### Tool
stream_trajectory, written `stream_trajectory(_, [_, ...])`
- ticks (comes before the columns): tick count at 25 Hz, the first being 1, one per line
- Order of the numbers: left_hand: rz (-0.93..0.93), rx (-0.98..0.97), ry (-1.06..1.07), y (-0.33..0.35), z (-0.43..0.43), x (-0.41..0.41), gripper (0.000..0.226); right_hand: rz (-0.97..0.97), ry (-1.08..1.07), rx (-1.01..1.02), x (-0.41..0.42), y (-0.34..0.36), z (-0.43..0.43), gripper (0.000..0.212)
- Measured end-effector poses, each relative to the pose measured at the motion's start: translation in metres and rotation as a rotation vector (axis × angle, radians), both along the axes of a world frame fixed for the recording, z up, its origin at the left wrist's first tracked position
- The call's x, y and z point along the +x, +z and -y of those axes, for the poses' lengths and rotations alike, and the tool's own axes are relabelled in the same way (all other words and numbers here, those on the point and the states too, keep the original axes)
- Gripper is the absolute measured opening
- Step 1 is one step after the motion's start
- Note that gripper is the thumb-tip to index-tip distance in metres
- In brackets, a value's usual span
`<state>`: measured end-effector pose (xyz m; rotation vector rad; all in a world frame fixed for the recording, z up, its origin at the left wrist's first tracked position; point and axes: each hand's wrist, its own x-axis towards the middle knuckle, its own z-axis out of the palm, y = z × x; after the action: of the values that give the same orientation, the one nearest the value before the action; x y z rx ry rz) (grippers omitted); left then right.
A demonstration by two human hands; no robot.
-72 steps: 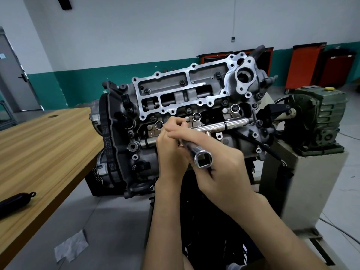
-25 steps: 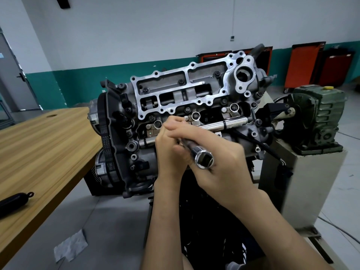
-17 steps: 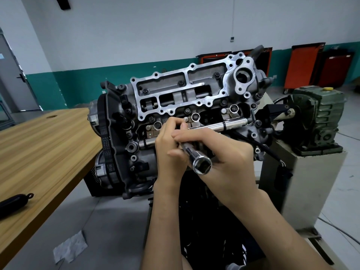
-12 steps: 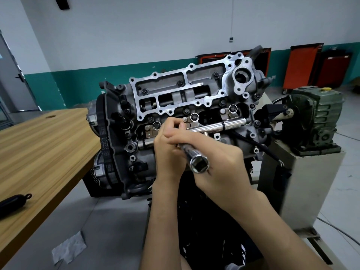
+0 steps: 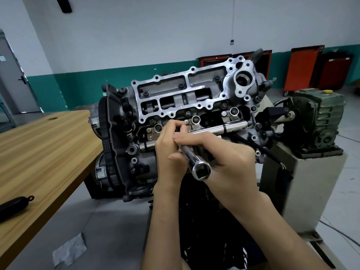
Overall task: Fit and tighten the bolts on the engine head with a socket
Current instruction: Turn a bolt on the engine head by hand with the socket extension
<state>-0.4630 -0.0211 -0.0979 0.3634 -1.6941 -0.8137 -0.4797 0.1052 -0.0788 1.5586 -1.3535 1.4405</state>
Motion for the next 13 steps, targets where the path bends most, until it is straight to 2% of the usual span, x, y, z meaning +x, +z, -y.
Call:
stream_trajectory(2, [-0.012,-0.065,-0.020,0.0023,-0.0019,0.0034,0.016,0.025,0.014,-0.026,0.0013,-0.0011,0.0005,0.030])
stream_trajectory(3, [0.003,-0.096,0.018,0.0045,0.0001,0.0029,0.010,0.014,0.042,-0.009,0.0032,-0.0015,0.0011,0.031])
stream_trajectory(5, [0.037,-0.121,0.147,0.0078,0.0049,-0.0026,0.015,-0.033,0.108,0.053,0.0081,-0.0030,0.0027,0.032])
stream_trajectory(8, [0.055,0.026,0.005,0.0063,-0.0005,-0.0034,0.011,-0.055,0.045,0.038,0.0028,-0.0017,0.0036,0.029])
stream_trajectory(11, [0.038,-0.016,-0.018,0.0060,-0.0007,0.0022,0.018,0.012,0.040,-0.001,0.0003,-0.0028,0.0020,0.027])
stream_trajectory(13, [0.136,-0.022,0.014,0.0090,0.0036,0.0001,0.010,-0.010,0.100,0.048,0.0058,-0.0041,0.0024,0.032])
